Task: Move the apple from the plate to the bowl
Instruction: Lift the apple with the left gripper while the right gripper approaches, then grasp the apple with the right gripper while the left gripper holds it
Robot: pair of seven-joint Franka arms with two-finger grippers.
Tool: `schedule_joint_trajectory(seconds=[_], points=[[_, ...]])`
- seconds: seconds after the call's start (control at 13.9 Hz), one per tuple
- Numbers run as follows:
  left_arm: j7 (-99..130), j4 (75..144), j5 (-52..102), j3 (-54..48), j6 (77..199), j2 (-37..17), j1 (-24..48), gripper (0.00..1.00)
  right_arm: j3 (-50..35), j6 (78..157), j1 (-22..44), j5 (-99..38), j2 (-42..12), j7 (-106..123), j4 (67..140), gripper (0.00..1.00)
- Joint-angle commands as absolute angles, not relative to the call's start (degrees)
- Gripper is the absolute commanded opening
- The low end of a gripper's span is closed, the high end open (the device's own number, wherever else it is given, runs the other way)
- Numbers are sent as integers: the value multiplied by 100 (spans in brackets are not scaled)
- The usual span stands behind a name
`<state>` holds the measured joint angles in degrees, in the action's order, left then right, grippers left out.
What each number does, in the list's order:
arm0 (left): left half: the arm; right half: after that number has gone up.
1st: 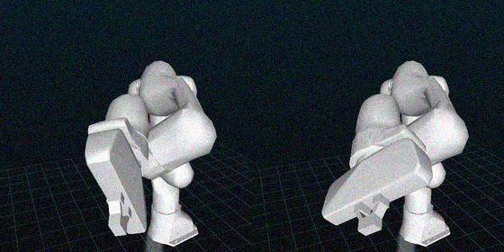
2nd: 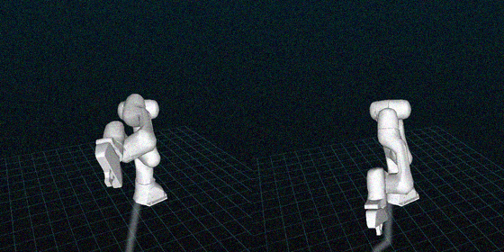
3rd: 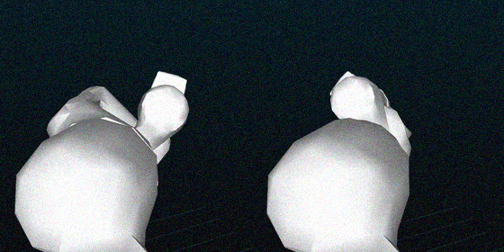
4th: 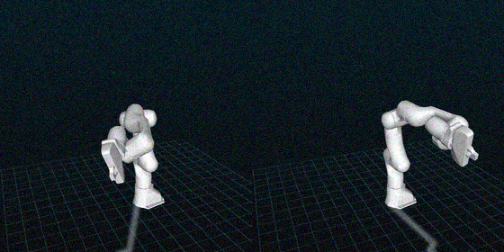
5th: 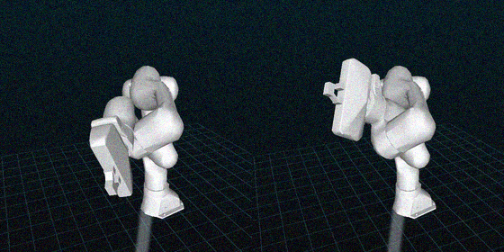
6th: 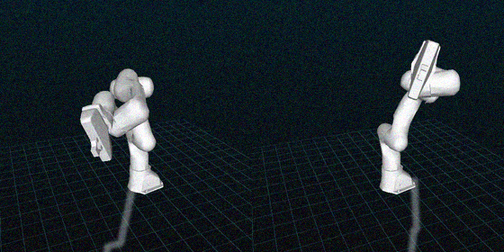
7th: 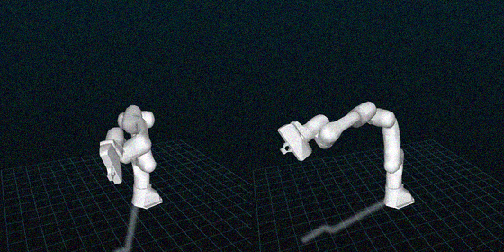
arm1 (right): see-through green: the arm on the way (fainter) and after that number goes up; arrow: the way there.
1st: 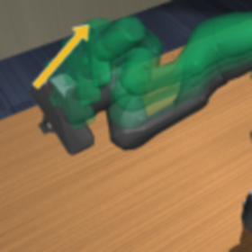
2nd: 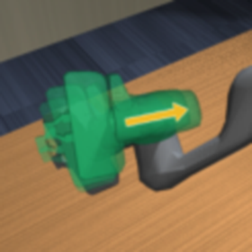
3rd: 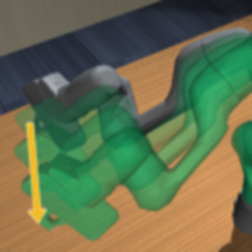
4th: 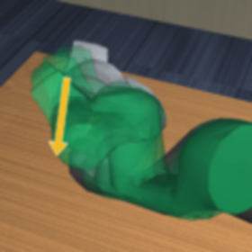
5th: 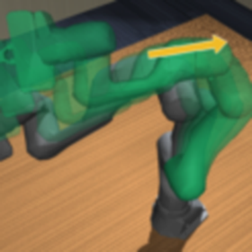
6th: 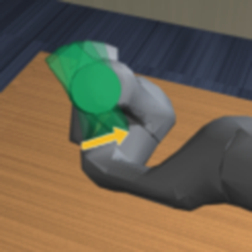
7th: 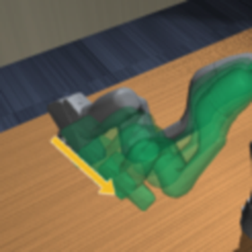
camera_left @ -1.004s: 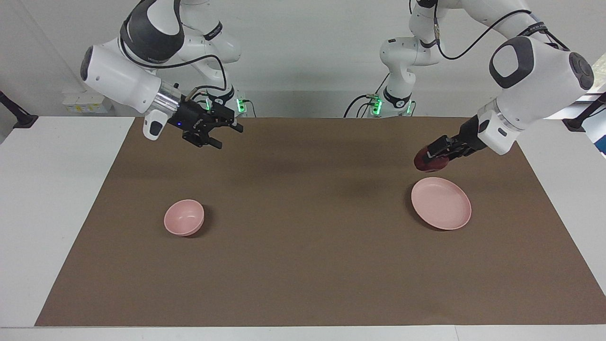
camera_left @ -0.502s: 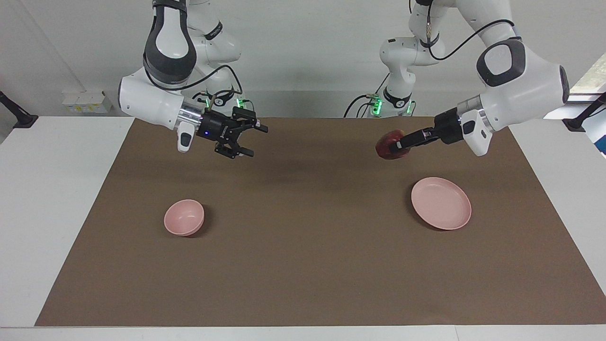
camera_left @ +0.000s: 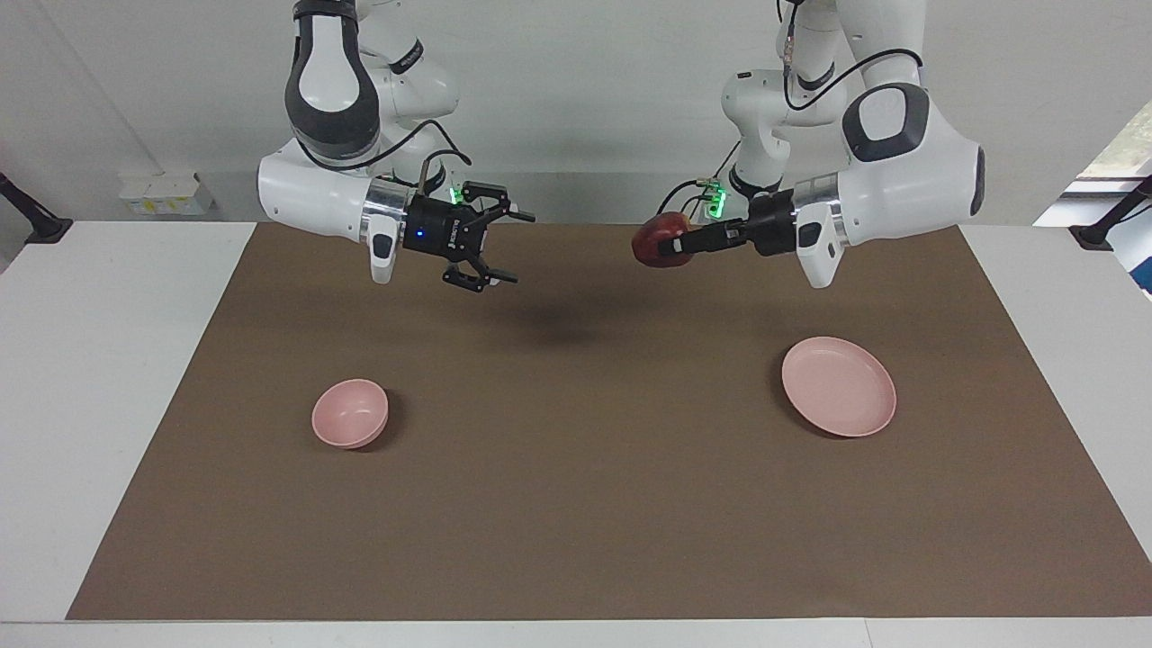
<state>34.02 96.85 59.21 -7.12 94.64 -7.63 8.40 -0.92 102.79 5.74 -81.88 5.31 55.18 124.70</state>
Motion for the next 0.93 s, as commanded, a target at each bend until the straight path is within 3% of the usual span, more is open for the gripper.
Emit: schedule_joint_trajectory(seconds=[0.0,0.29,0.86], points=[[3498,9984,6309,-817,10008,-510,1045,0,-79,10047,536,-8630,931,5722,12928,100],[3577,10046,6723,-888,10923,-545,1607,0,-79,10098,571,-9288,1326,5415,13437,100],[4060,10133,7347,-932,11083,-607,2021,0,-79,10046,563,-9720,1257,5450,13543,100]])
